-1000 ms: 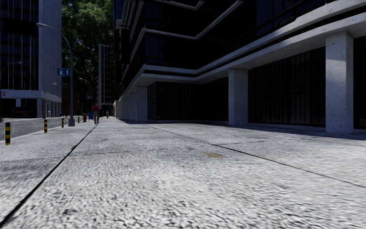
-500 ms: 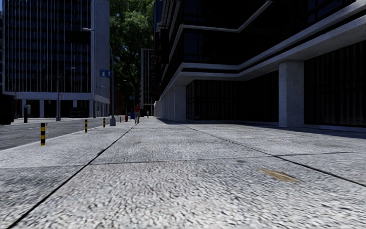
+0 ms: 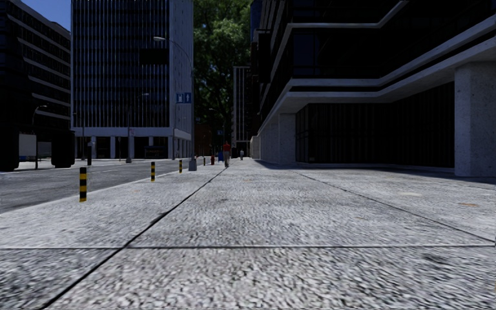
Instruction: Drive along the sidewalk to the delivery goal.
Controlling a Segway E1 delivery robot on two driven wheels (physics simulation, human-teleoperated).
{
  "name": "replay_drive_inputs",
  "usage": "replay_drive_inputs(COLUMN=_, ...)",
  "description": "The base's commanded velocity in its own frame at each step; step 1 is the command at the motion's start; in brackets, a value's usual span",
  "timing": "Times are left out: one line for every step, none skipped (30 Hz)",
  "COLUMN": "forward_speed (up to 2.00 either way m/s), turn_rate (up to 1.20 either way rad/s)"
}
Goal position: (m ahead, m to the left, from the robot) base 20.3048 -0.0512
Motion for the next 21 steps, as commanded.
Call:
replay_drive_inputs(forward_speed=2.0, turn_rate=0.39)
replay_drive_inputs(forward_speed=2.0, turn_rate=0.35)
replay_drive_inputs(forward_speed=2.0, turn_rate=0.35)
replay_drive_inputs(forward_speed=2.0, turn_rate=0.33)
replay_drive_inputs(forward_speed=2.0, turn_rate=0.32)
replay_drive_inputs(forward_speed=2.0, turn_rate=0.32)
replay_drive_inputs(forward_speed=2.0, turn_rate=0.32)
replay_drive_inputs(forward_speed=2.0, turn_rate=0.32)
replay_drive_inputs(forward_speed=2.0, turn_rate=0.32)
replay_drive_inputs(forward_speed=2.0, turn_rate=0.32)
replay_drive_inputs(forward_speed=2.0, turn_rate=0.29)
replay_drive_inputs(forward_speed=2.0, turn_rate=0.0)
replay_drive_inputs(forward_speed=2.0, turn_rate=0.0)
replay_drive_inputs(forward_speed=2.0, turn_rate=0.0)
replay_drive_inputs(forward_speed=2.0, turn_rate=0.0)
replay_drive_inputs(forward_speed=2.0, turn_rate=0.0)
replay_drive_inputs(forward_speed=2.0, turn_rate=0.0)
replay_drive_inputs(forward_speed=2.0, turn_rate=0.0)
replay_drive_inputs(forward_speed=2.0, turn_rate=0.0)
replay_drive_inputs(forward_speed=2.0, turn_rate=0.0)
replay_drive_inputs(forward_speed=2.0, turn_rate=0.0)
